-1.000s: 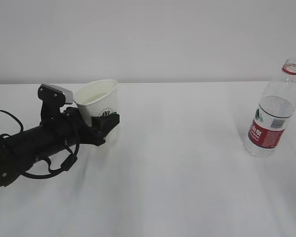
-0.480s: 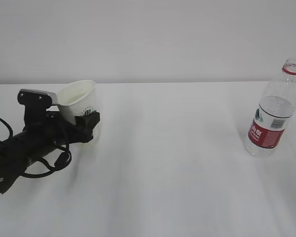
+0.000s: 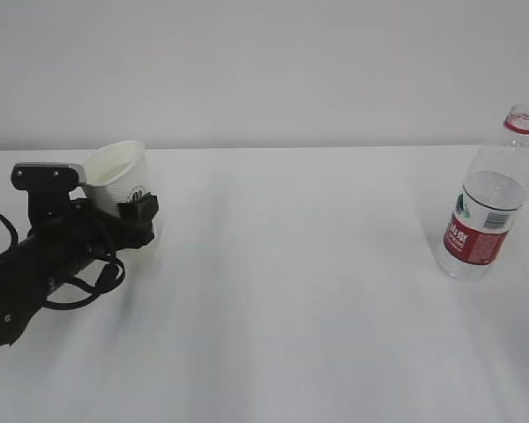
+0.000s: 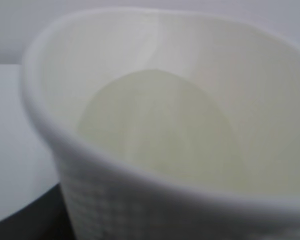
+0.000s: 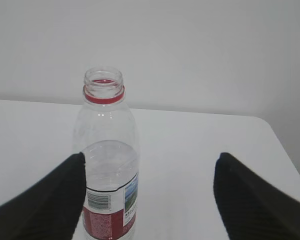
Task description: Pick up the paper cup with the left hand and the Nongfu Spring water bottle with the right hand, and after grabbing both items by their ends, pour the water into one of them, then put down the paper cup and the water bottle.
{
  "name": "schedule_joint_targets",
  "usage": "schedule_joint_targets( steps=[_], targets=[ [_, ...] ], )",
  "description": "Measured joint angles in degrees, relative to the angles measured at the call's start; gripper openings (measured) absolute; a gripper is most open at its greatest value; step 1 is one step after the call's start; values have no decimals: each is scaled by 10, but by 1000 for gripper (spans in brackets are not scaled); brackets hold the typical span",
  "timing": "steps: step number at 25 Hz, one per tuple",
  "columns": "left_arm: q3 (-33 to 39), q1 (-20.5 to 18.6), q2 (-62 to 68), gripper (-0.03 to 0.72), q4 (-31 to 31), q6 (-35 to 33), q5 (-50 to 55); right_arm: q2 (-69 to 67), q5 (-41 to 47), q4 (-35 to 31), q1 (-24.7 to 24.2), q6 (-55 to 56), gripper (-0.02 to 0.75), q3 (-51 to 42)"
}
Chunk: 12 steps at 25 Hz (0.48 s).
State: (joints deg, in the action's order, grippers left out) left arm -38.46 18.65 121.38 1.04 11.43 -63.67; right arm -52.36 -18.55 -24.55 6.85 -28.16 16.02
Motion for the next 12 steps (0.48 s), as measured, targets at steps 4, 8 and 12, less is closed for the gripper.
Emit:
schedule_joint_targets(
  steps=[4, 8, 12],
  targets=[
    [0, 0, 19, 499, 1, 0, -1, 0, 0, 0, 0, 0, 596, 1],
    [0, 0, 25, 498, 1, -2, -12, 0, 0, 0, 0, 0, 596, 1],
    [0, 0, 25, 498, 1, -2, -13, 0, 0, 0, 0, 0, 596, 1]
  ],
)
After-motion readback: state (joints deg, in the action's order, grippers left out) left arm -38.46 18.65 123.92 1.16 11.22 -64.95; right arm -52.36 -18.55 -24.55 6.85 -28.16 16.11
